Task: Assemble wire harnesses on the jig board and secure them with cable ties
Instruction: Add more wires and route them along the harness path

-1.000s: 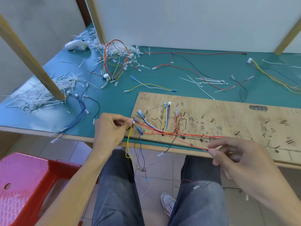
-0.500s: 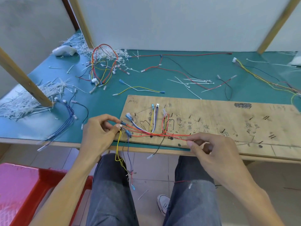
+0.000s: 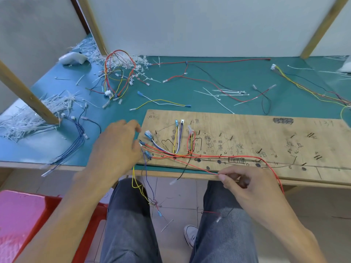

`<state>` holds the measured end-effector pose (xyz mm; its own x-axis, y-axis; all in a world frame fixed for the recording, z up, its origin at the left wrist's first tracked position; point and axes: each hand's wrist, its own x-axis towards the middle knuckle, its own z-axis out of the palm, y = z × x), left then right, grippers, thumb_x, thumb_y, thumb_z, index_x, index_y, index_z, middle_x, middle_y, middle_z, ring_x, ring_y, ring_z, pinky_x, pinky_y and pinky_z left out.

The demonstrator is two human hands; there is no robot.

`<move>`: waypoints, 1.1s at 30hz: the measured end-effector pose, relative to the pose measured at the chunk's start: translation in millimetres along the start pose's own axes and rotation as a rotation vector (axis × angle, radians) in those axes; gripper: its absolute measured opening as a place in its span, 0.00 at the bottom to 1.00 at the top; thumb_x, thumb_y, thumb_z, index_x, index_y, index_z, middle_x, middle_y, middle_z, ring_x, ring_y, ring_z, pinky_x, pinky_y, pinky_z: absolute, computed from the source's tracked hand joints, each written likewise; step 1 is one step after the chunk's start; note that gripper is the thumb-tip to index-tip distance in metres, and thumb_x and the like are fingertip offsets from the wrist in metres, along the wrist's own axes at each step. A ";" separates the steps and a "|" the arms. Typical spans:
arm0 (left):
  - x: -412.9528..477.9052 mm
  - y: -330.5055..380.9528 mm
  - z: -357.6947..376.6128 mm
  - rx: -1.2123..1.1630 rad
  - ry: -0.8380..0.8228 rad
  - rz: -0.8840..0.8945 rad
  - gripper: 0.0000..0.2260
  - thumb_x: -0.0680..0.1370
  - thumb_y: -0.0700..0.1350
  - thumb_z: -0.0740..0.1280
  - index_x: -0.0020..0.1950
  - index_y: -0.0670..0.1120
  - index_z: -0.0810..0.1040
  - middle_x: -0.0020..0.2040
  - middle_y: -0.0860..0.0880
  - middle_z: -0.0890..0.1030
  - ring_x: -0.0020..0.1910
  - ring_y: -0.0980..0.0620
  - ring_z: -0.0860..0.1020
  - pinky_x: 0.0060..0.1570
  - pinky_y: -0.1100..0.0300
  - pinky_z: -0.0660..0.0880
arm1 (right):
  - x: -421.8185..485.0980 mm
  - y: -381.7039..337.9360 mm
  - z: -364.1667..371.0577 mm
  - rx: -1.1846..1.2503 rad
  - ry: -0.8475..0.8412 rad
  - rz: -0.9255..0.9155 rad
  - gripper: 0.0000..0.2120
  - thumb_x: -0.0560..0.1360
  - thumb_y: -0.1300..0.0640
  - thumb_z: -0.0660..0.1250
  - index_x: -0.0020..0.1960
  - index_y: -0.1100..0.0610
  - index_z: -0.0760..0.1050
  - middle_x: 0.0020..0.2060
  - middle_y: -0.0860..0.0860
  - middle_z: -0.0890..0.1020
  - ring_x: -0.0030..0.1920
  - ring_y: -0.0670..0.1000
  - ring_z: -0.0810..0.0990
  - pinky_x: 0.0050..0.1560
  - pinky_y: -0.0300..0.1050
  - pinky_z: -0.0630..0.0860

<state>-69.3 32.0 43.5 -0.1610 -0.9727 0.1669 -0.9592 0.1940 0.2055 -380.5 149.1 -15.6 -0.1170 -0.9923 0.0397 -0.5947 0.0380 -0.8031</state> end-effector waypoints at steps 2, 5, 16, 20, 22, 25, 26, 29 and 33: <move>1.1 36.0 -2.2 -0.104 0.150 0.206 0.06 0.78 0.45 0.70 0.52 0.55 0.80 0.48 0.59 0.74 0.53 0.52 0.77 0.47 0.54 0.76 | -0.1 0.1 0.8 0.013 -0.001 -0.006 0.06 0.76 0.52 0.77 0.46 0.40 0.85 0.34 0.42 0.85 0.32 0.48 0.80 0.38 0.46 0.77; 13.4 78.2 11.3 -0.339 0.027 0.374 0.06 0.80 0.55 0.70 0.52 0.55 0.84 0.52 0.61 0.80 0.56 0.58 0.75 0.55 0.53 0.75 | -0.4 0.4 0.9 0.012 -0.010 -0.020 0.11 0.77 0.52 0.77 0.51 0.35 0.82 0.34 0.43 0.84 0.30 0.49 0.79 0.38 0.49 0.78; 32.5 71.0 42.7 -0.366 -0.051 0.271 0.17 0.73 0.57 0.78 0.58 0.53 0.86 0.59 0.56 0.84 0.62 0.55 0.77 0.64 0.51 0.73 | 1.4 6.8 1.7 -0.010 -0.025 -0.010 0.12 0.77 0.53 0.77 0.51 0.35 0.82 0.35 0.41 0.85 0.30 0.46 0.76 0.34 0.43 0.73; 31.1 70.2 44.3 -0.422 -0.055 0.280 0.17 0.72 0.56 0.79 0.58 0.51 0.87 0.59 0.56 0.84 0.61 0.57 0.78 0.64 0.53 0.75 | 1.5 8.1 2.5 -0.013 -0.012 -0.014 0.12 0.77 0.52 0.77 0.51 0.35 0.82 0.35 0.41 0.85 0.29 0.45 0.76 0.34 0.42 0.73; 31.7 71.2 44.5 -0.443 -0.050 0.290 0.17 0.72 0.54 0.80 0.58 0.50 0.87 0.59 0.56 0.85 0.61 0.58 0.78 0.64 0.55 0.75 | 1.6 9.0 2.9 0.003 -0.007 -0.002 0.11 0.77 0.52 0.77 0.51 0.35 0.83 0.35 0.41 0.85 0.29 0.46 0.77 0.35 0.45 0.76; 33.9 71.6 44.5 -0.451 -0.077 0.303 0.16 0.73 0.53 0.79 0.58 0.50 0.87 0.60 0.57 0.84 0.61 0.60 0.78 0.65 0.56 0.75 | 1.1 9.0 2.7 0.016 -0.008 0.004 0.11 0.76 0.52 0.77 0.51 0.35 0.83 0.34 0.41 0.85 0.30 0.45 0.77 0.36 0.45 0.76; 34.4 71.4 44.4 -0.451 -0.085 0.307 0.15 0.73 0.52 0.79 0.58 0.50 0.87 0.61 0.58 0.84 0.61 0.61 0.79 0.66 0.57 0.74 | 0.9 8.7 2.4 0.014 -0.011 0.001 0.11 0.76 0.52 0.77 0.50 0.35 0.83 0.34 0.41 0.85 0.30 0.45 0.78 0.36 0.45 0.77; 35.6 71.1 43.5 -0.455 -0.108 0.311 0.12 0.73 0.49 0.80 0.55 0.50 0.88 0.60 0.58 0.84 0.59 0.61 0.79 0.65 0.58 0.74 | 0.8 7.8 1.5 0.023 -0.013 0.002 0.11 0.76 0.52 0.78 0.50 0.36 0.83 0.34 0.40 0.85 0.32 0.47 0.81 0.38 0.47 0.80; 40.6 69.8 40.1 -0.463 -0.182 0.308 0.12 0.72 0.49 0.80 0.55 0.49 0.88 0.61 0.58 0.83 0.57 0.60 0.80 0.63 0.55 0.77 | 1.5 8.1 1.9 0.035 -0.017 0.008 0.10 0.76 0.52 0.78 0.50 0.36 0.83 0.35 0.41 0.85 0.32 0.47 0.81 0.39 0.48 0.80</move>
<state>-152.1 1.0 26.0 -0.4929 -0.8609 0.1263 -0.6671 0.4670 0.5804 -384.0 147.7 -23.1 -0.1077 -0.9939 0.0235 -0.5658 0.0419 -0.8235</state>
